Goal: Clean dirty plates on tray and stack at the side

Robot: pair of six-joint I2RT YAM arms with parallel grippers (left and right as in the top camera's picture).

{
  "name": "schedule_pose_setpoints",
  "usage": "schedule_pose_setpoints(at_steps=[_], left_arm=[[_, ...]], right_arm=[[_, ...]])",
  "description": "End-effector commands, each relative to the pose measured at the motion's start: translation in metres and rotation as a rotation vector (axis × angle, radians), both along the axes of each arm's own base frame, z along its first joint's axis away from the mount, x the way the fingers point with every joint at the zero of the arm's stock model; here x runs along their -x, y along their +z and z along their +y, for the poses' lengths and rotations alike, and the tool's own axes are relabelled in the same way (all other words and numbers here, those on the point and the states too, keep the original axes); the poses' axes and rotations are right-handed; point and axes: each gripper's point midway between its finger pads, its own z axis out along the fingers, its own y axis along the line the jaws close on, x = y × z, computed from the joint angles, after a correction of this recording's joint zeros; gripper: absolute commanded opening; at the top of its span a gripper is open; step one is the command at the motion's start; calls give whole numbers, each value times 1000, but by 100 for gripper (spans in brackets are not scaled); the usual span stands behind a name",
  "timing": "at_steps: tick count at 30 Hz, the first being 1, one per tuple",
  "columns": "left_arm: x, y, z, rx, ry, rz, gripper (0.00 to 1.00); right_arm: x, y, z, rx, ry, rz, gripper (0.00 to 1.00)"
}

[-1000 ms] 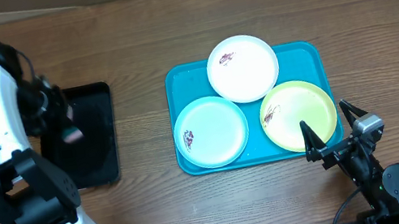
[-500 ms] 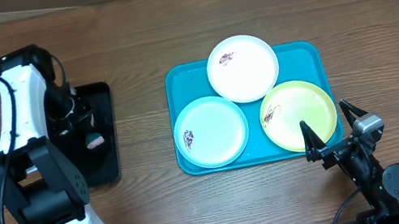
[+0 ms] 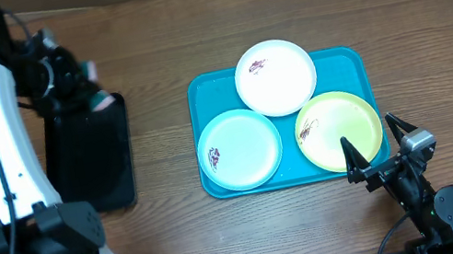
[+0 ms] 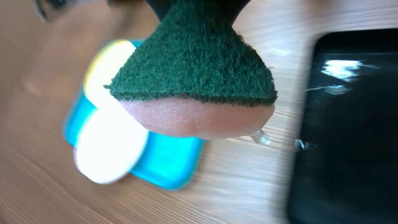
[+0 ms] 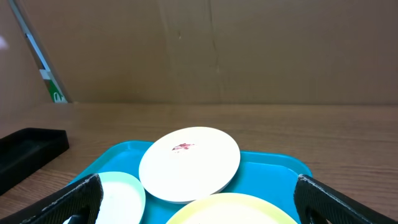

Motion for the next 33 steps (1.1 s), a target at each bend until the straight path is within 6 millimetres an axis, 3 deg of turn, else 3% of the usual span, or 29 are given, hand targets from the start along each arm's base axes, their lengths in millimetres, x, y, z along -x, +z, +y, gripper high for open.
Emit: schedule_pose_setpoints(at_steps=[1, 5, 7, 11, 15, 18, 25, 33], left_arm=[[13, 25, -75, 140, -193, -57, 4], [42, 2, -146, 108, -410, 17, 4], [56, -25, -177, 18, -480, 68, 4], [74, -79, -225, -151, -497, 120, 4], [91, -124, -266, -215, -486, 124, 4], [90, -148, -267, -296, -392, 121, 4], [78, -186, -235, -414, -197, 138, 4], [85, -207, -232, -405, -190, 160, 4]], right_arm=[[0, -2, 1, -6, 6, 0, 100], [0, -2, 1, -6, 6, 0, 100], [0, -2, 1, -6, 6, 0, 100], [0, -2, 1, -6, 6, 0, 100], [0, -2, 1, -6, 6, 0, 100], [0, -2, 1, -6, 6, 0, 100], [0, -2, 1, -6, 6, 0, 100], [0, -2, 1, -6, 6, -1, 100]])
